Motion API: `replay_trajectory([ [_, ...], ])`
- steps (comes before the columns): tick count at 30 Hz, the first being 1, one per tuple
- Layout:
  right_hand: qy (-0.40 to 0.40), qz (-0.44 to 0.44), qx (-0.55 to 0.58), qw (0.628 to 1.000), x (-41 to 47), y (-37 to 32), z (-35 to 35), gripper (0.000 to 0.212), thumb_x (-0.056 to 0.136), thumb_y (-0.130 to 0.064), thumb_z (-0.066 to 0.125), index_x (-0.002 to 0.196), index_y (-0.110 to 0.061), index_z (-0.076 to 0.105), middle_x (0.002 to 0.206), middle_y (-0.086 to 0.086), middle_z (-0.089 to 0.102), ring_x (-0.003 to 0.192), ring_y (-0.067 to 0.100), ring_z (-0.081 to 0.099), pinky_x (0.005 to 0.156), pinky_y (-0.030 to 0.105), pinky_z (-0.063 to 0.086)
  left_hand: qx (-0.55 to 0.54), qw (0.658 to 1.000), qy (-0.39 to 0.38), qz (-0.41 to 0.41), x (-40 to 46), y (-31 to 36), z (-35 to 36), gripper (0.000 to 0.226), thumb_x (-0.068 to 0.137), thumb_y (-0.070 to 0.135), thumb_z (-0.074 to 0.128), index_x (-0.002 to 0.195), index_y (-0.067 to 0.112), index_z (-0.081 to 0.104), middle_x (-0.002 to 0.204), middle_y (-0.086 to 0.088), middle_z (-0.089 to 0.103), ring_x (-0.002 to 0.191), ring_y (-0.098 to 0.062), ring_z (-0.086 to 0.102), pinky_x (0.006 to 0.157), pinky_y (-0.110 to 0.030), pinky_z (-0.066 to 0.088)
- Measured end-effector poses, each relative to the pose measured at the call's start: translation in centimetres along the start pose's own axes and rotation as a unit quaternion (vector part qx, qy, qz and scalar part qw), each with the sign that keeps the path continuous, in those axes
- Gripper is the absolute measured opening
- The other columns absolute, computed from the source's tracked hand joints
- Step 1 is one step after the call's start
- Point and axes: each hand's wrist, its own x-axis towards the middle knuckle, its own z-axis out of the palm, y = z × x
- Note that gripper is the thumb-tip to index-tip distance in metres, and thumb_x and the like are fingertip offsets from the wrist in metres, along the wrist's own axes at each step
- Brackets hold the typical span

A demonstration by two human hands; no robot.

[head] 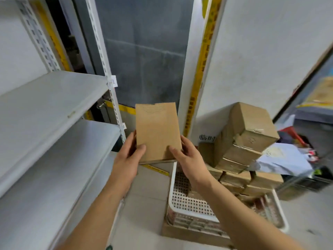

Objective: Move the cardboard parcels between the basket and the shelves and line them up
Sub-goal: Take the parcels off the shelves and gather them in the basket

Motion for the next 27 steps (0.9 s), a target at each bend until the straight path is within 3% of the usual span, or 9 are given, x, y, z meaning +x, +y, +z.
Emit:
replay_trajectory([
  [2, 0.016, 0.013, 0.004, 1.000, 0.3, 0.8, -3.3, 0.058, 0.100, -0.036, 0.071, 0.153, -0.035, 0.049, 0.137, -0.013, 0.067, 0.125, 0.007, 0.065, 0.112, 0.043, 0.053, -0.002, 0.999, -0.033, -0.023, 0.8, -0.1, 3.5, 0.045, 0.104, 0.033, 0.062, 0.132, 0.067, 0.050, 0.116, 0.046, 0.063, 0.109, 0.024, 0.056, 0.104, -0.026, 0.047],
  [6, 0.062, 0.005, 0.005, 0.998, 1.0, 0.6, -9.0, 0.059, 0.098, -0.041, 0.072, 0.152, -0.037, 0.050, 0.137, -0.011, 0.068, 0.126, 0.012, 0.066, 0.111, 0.047, 0.052, -0.015, 0.997, -0.073, -0.024, 2.8, 0.4, 9.5, 0.048, 0.104, 0.034, 0.063, 0.147, 0.051, 0.051, 0.127, 0.032, 0.067, 0.119, 0.008, 0.061, 0.110, -0.035, 0.048],
  [9, 0.116, -0.025, -0.010, 0.993, 1.9, -1.1, -13.0, 0.060, 0.097, -0.044, 0.072, 0.153, -0.038, 0.050, 0.135, -0.012, 0.070, 0.122, 0.011, 0.068, 0.108, 0.044, 0.054, -0.030, 0.993, -0.110, -0.001, 4.7, 2.1, 13.7, 0.047, 0.104, 0.027, 0.063, 0.146, 0.045, 0.054, 0.129, 0.027, 0.069, 0.122, 0.004, 0.063, 0.110, -0.034, 0.048],
  [14, 0.213, -0.070, -0.018, 0.974, 2.6, -4.7, -18.9, 0.049, 0.103, -0.037, 0.066, 0.150, -0.037, 0.054, 0.125, -0.024, 0.071, 0.116, -0.002, 0.066, 0.091, 0.018, 0.054, -0.054, 0.979, -0.192, 0.039, 8.5, 5.4, 20.2, 0.047, 0.103, 0.025, 0.066, 0.146, 0.041, 0.056, 0.134, 0.022, 0.068, 0.127, 0.001, 0.061, 0.113, -0.034, 0.046],
  [18, 0.295, -0.085, -0.035, 0.951, 2.7, -6.7, -23.0, 0.039, 0.104, -0.038, 0.063, 0.143, -0.039, 0.060, 0.123, -0.024, 0.072, 0.116, -0.003, 0.065, 0.100, 0.027, 0.052, -0.054, 0.956, -0.281, 0.062, 10.5, 8.0, 25.0, 0.037, 0.103, 0.031, 0.065, 0.123, 0.062, 0.061, 0.131, 0.022, 0.070, 0.127, -0.003, 0.062, 0.110, -0.036, 0.049],
  [20, 0.319, -0.077, -0.039, 0.944, 2.9, -7.4, -25.2, 0.040, 0.104, -0.042, 0.062, 0.144, -0.039, 0.060, 0.126, -0.020, 0.071, 0.120, 0.002, 0.064, 0.108, 0.035, 0.052, -0.049, 0.950, -0.302, 0.068, 11.2, 8.7, 27.3, 0.035, 0.099, 0.041, 0.066, 0.122, 0.067, 0.060, 0.133, 0.023, 0.068, 0.130, -0.004, 0.060, 0.113, -0.040, 0.048],
  [23, 0.336, -0.055, -0.025, 0.940, 3.1, -8.2, -28.0, 0.038, 0.104, -0.042, 0.061, 0.141, -0.037, 0.063, 0.127, -0.014, 0.072, 0.123, 0.010, 0.064, 0.113, 0.046, 0.050, -0.049, 0.944, -0.317, 0.074, 11.6, 9.4, 30.5, 0.041, 0.092, 0.053, 0.067, 0.131, 0.062, 0.057, 0.135, 0.022, 0.067, 0.131, -0.007, 0.059, 0.115, -0.044, 0.047],
  [27, 0.369, -0.061, -0.016, 0.927, 2.8, -8.5, -32.3, 0.036, 0.102, -0.045, 0.063, 0.137, -0.038, 0.066, 0.127, -0.009, 0.072, 0.124, 0.017, 0.064, 0.113, 0.051, 0.049, -0.034, 0.938, -0.333, 0.087, 11.2, 10.1, 35.7, 0.051, 0.086, 0.062, 0.063, 0.135, 0.055, 0.057, 0.129, 0.022, 0.070, 0.123, -0.007, 0.064, 0.108, -0.043, 0.053],
])
